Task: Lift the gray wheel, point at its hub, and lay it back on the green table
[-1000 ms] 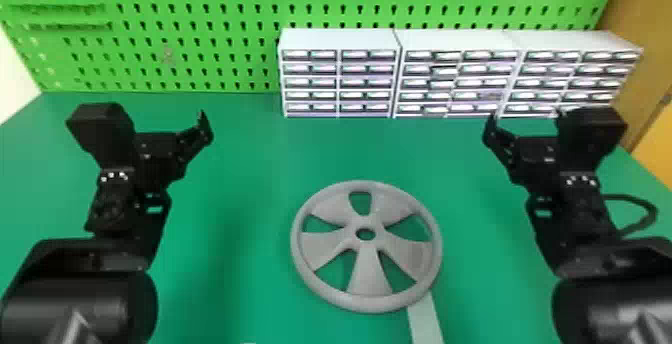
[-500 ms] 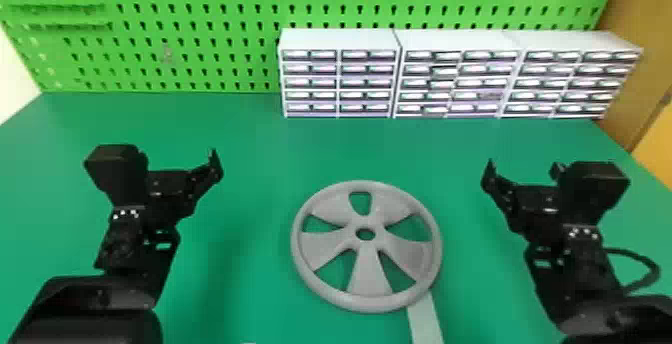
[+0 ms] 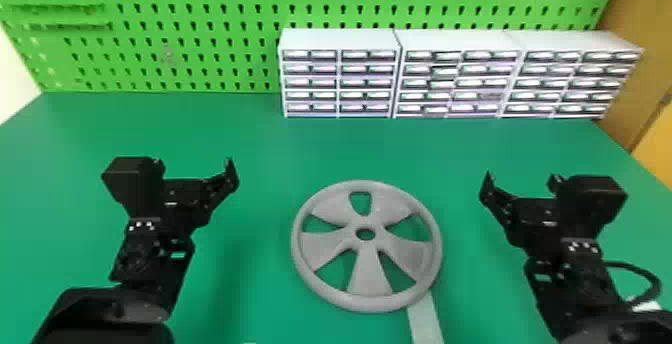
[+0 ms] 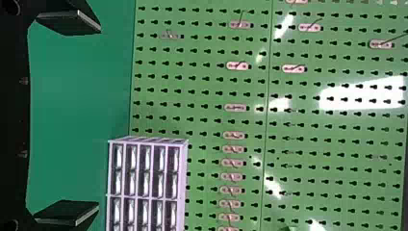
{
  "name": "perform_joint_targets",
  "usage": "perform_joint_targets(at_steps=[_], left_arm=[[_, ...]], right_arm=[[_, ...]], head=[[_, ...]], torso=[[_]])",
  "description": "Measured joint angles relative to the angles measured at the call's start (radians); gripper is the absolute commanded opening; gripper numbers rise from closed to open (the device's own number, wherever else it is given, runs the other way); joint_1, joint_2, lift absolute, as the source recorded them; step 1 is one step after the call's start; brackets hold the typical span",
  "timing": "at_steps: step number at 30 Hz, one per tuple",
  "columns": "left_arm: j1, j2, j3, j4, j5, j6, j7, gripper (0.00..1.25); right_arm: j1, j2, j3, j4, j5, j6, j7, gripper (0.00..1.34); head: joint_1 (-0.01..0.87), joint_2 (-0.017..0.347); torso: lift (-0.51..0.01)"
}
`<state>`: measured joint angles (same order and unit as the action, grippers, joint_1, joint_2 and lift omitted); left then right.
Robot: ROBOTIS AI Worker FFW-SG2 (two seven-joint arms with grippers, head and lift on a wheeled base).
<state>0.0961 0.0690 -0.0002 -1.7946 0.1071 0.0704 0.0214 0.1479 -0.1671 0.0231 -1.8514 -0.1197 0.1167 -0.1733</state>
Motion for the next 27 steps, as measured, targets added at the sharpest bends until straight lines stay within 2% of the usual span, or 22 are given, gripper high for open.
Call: perform_joint_targets(at_steps=[8, 27], left_arm=[[-0.013, 0.000, -0.006, 0.000, -0.004, -0.002, -0.004, 1.24], [-0.021, -0.001, -0.008, 0.002, -0.004, -0.005, -0.006, 1.23]], right_arm=[[-0.014, -0.007, 0.007, -0.002, 0.000, 0.001, 0.000, 1.10], [-0.016, 0.001, -0.004, -0.002, 0.000, 0.000, 0.000, 1.10]], head=[[0.692, 0.048], [0.692, 0.048]], torso=[[-0.093], [-0.093]])
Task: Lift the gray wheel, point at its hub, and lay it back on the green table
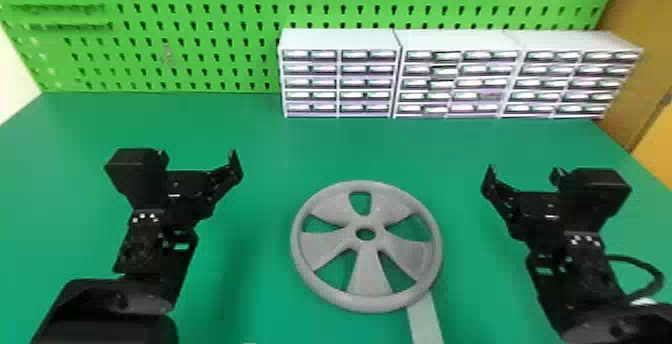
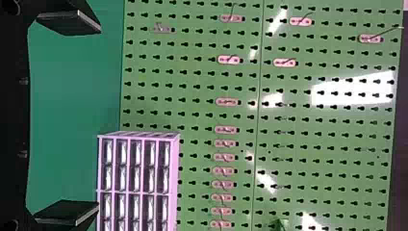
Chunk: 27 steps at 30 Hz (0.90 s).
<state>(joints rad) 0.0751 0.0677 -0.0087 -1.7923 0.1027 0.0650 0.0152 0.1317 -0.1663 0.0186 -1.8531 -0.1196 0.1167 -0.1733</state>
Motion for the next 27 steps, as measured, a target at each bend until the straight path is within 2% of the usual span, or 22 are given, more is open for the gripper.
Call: perform_joint_targets(at_steps=[27], left_arm=[[-0.001, 0.000, 0.001, 0.001, 0.002, -0.004, -0.002, 1.23]], right_arm=[[0.000, 0.002, -0.002, 0.000, 0.000, 0.000, 0.000, 1.10]], head=[[0.692, 0.048]], torso=[[-0.093]])
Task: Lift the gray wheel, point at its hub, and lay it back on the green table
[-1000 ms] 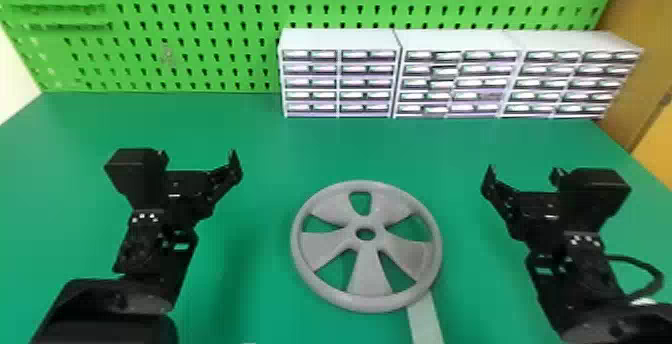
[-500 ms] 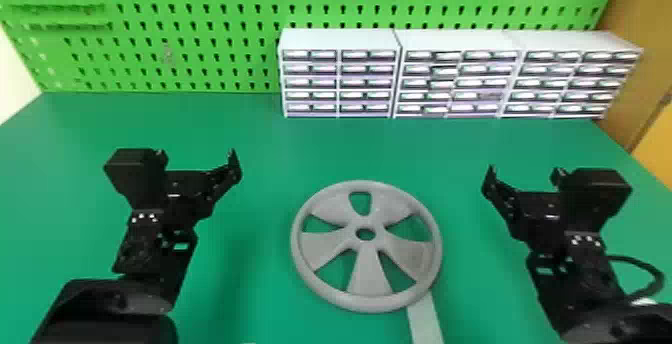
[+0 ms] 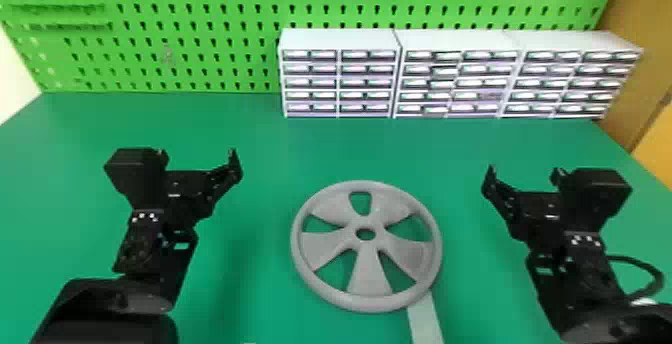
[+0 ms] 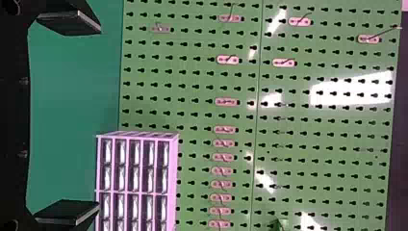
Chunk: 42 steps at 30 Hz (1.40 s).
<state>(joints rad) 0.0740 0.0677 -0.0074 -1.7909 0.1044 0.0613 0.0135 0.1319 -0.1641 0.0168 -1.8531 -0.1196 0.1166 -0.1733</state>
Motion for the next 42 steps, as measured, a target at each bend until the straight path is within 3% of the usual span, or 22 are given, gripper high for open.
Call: perform_joint_targets(at_steps=[42], left_arm=[[-0.013, 0.001, 0.006, 0.005, -0.003, -0.020, -0.008, 1.23]], right_arm=[[-0.018, 0.000, -0.001, 0.004, -0.001, -0.016, 0.022, 1.10]], head=[[0.692, 0.048]], torso=[[-0.093]])
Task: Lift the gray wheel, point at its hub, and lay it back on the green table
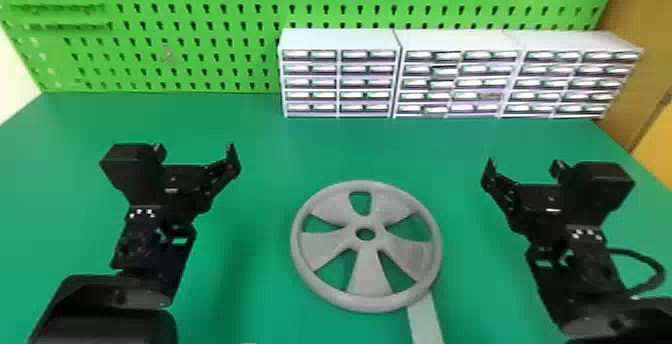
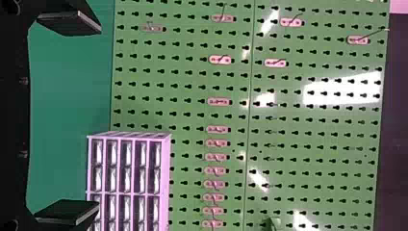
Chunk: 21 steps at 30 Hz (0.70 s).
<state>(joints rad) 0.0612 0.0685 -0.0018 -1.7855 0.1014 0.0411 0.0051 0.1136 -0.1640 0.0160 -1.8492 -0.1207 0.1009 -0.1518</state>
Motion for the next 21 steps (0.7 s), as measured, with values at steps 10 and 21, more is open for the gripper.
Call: perform_joint_targets(at_steps=[10, 21], left_arm=[[-0.011, 0.000, 0.003, 0.011, -0.002, -0.001, -0.011, 1.23], [-0.014, -0.001, 0.003, 0.017, 0.001, -0.006, -0.015, 1.22]], right_arm=[[-0.008, 0.002, 0.000, 0.002, 0.000, -0.005, 0.009, 1.10], [-0.009, -0.004, -0.004, 0.002, 0.003, -0.015, 0.012, 1.10]], head=[[0.692, 0.048], [0.692, 0.048]], torso=[[-0.093], [-0.093]])
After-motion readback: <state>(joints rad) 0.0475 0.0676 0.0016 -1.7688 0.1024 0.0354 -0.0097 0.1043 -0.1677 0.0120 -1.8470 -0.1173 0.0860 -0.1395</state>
